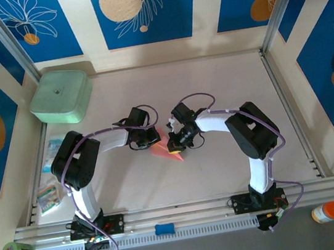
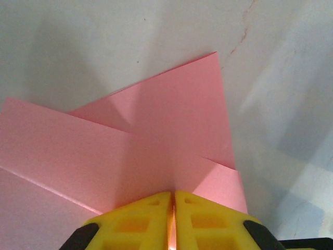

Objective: Fold a paper plane with a square sheet of paper (pick it up from the middle)

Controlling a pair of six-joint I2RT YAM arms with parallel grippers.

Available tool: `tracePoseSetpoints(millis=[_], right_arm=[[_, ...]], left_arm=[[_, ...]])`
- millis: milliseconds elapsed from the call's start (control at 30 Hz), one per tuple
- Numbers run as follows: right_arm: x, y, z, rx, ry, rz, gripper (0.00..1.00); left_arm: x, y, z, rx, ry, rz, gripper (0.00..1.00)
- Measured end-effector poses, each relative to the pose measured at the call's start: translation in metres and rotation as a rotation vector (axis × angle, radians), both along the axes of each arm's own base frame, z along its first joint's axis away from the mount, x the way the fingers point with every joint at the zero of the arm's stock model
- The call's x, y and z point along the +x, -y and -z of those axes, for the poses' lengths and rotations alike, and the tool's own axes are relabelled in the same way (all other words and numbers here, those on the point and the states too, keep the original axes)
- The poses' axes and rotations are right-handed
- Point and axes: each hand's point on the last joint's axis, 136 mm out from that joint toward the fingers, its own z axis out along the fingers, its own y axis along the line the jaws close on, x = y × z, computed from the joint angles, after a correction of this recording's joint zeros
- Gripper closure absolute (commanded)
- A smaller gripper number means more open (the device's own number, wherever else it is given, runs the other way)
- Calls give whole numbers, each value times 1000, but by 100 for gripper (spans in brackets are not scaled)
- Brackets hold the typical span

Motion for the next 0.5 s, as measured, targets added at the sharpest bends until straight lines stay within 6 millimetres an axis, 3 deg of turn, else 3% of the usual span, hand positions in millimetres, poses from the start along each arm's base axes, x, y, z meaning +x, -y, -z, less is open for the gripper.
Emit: tracePoseSetpoints(millis=[500], right_arm=[[-39, 45, 4, 44, 20, 60, 100]], left_arm=[[-6, 4, 0, -5, -15, 18, 87]])
